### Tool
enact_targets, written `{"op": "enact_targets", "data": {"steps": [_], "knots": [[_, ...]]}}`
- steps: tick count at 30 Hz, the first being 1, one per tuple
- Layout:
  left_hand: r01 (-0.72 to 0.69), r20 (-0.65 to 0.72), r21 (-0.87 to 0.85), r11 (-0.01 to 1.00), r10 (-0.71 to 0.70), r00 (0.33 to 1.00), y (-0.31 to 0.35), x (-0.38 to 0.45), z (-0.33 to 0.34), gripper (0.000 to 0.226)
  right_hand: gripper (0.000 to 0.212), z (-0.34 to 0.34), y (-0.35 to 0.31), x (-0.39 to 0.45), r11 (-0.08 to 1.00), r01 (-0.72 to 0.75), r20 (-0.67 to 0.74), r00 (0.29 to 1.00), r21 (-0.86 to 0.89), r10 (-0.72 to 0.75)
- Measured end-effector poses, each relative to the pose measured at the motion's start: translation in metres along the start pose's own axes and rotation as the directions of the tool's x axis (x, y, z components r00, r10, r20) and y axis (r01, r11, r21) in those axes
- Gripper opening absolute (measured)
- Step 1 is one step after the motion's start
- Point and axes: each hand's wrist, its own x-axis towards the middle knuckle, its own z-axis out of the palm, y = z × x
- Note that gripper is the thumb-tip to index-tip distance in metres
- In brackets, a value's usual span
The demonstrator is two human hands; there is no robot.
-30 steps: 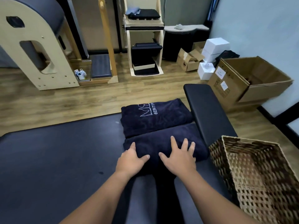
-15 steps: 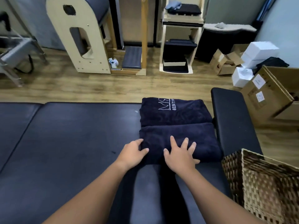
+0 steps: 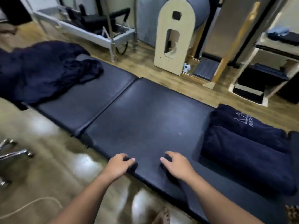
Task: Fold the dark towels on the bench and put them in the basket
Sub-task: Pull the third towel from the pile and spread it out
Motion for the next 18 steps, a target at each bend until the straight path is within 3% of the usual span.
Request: {"op": "enact_targets", "data": {"steps": [3,6,14,18], "knots": [[0.102,-0.010,-0.085,0.991,-0.104,0.995,-0.064,-0.030,-0.026,0.039,0.042,0.034,-0.055,-0.016,0.994,0.066,0.137,0.988,0.083,-0.077],[0.181,-0.060,-0.191,0.965,-0.196,0.979,-0.125,-0.060,-0.047,0.054,0.035,0.069,-0.106,-0.033,0.979,0.039,0.270,0.958,0.199,-0.092],[0.302,-0.156,-0.439,0.846,-0.403,0.902,-0.249,-0.128,-0.098,0.021,0.045,0.154,-0.207,-0.051,0.985,0.088,0.472,0.869,0.151,-0.150],[0.358,-0.132,-0.508,0.783,-0.481,0.867,-0.271,-0.130,-0.115,0.024,0.046,0.172,-0.241,-0.037,0.984,0.107,0.551,0.818,0.140,-0.167]]}}
